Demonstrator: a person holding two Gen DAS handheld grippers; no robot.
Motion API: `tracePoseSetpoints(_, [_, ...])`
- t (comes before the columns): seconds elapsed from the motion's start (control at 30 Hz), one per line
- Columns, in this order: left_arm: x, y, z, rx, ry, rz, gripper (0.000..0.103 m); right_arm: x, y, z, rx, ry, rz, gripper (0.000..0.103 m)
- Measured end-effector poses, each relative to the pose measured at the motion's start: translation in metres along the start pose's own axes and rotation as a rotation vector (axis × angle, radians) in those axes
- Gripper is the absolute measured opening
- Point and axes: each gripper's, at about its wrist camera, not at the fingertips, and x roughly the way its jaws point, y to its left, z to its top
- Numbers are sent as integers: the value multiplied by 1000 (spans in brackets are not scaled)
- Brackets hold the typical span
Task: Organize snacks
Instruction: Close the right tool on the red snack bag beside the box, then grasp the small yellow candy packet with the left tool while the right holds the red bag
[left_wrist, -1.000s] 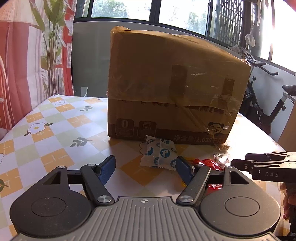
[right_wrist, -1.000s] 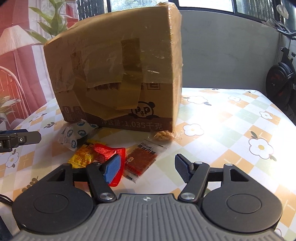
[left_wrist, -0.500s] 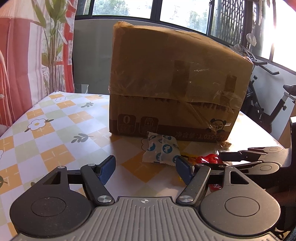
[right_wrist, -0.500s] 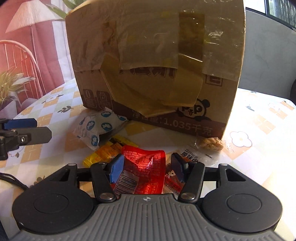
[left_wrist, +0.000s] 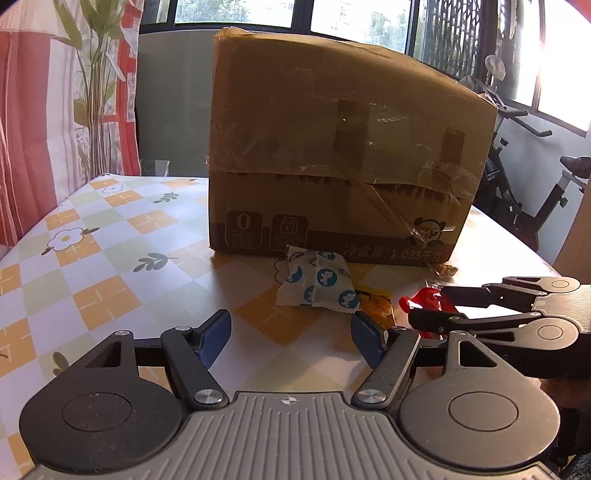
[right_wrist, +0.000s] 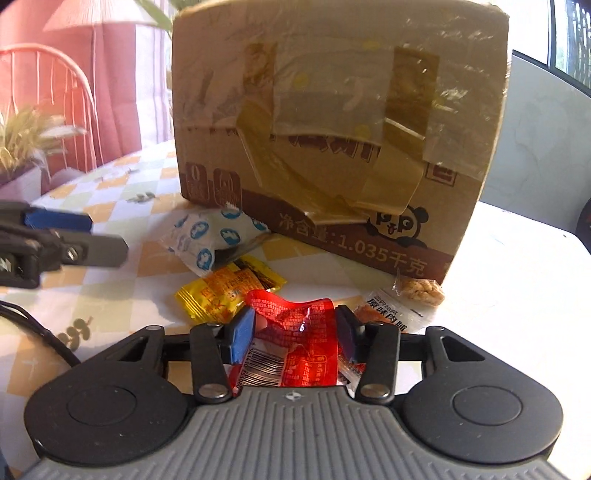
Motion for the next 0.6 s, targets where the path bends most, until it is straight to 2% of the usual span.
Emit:
tracePoseSetpoints(0.13, [0, -1, -1, 1, 5, -31, 69, -15, -8, -4, 48, -35, 9, 49])
tracePoseSetpoints(0.4, [6, -10, -4, 28, 37, -70, 58, -36, -35, -9, 61, -82, -96, 49])
tracePoseSetpoints(0.6, [9, -18, -1, 49, 57, -104, 54, -38, -62, -16, 203, -91, -86, 49])
